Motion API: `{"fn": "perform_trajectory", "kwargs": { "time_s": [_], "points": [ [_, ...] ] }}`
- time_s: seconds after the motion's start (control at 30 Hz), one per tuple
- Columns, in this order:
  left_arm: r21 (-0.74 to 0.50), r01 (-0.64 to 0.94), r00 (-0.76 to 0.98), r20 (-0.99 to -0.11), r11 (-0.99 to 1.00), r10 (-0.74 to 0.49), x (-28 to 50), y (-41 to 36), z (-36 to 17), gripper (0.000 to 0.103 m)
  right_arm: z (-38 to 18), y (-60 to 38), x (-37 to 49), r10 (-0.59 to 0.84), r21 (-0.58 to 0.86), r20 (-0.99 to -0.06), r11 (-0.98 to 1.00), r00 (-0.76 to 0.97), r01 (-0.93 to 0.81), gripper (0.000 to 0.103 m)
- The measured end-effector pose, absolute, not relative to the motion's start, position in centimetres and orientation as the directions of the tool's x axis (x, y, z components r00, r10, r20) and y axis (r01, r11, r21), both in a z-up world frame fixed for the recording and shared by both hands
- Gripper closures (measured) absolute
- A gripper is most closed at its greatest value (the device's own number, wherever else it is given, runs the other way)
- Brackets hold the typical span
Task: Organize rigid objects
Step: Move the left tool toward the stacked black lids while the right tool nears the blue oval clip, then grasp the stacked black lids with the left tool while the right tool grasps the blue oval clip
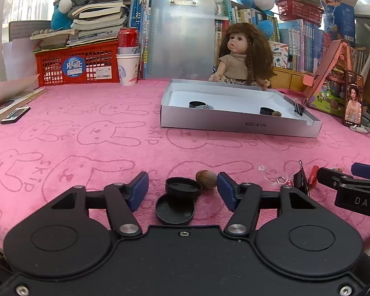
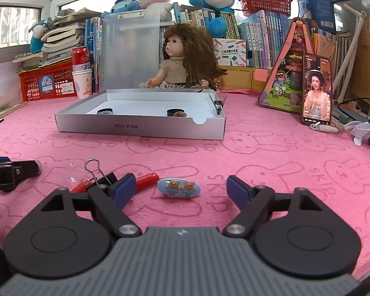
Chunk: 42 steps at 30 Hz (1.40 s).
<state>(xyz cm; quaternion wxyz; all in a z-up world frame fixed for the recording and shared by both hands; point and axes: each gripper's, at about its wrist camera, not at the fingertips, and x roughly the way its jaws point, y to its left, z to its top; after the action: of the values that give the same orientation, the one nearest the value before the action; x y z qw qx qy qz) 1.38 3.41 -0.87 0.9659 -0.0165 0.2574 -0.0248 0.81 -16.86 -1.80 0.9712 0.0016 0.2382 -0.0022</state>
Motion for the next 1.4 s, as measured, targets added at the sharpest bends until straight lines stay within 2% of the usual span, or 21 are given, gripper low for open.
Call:
{"fn": "perform_trajectory", "kwargs": {
  "time_s": [0.23,0.47,0.63,1.0,1.13,1.4],
  "points": [
    [-0.046,0.045,0.87,-0.49,0.998,-0.062,1.3,3.3,-0.8,0.051,-1.7,-16.7,0.8,0.007,0.008,-0.461,1.0,0.887,-0.003,0.025],
    [-0.042,0.06,0.876,-0.477,0.997,-0.073,0.6,3.6,-0.1,0.053,-1.7,-16.7,0.7,0.008,0.01,-0.456,1.0,0.89,-0.004,0.027],
    [-0.04,0.069,0.863,-0.499,0.997,-0.08,0.5,4.0,-0.1,0.06,-1.6,-16.8,0.3,0.006,0.001,-0.445,1.0,0.896,-0.006,0.028],
    [-0.048,0.068,0.854,-0.514,0.997,-0.083,0.9,4.2,-0.6,0.064,-1.7,-16.7,0.3,0.006,0.002,-0.446,1.0,0.895,-0.006,0.031],
    [-0.05,0.068,0.851,-0.518,0.996,-0.084,1.1,4.1,-0.6,0.069,-1.8,-16.7,0.5,0.006,0.01,-0.451,1.0,0.892,-0.002,0.031],
    [-0.046,0.069,0.849,-0.522,0.997,-0.083,1.5,4.0,-0.9,0.07,-2.0,-16.8,0.8,0.008,0.024,-0.466,1.0,0.885,0.003,0.033]
  ]
}}
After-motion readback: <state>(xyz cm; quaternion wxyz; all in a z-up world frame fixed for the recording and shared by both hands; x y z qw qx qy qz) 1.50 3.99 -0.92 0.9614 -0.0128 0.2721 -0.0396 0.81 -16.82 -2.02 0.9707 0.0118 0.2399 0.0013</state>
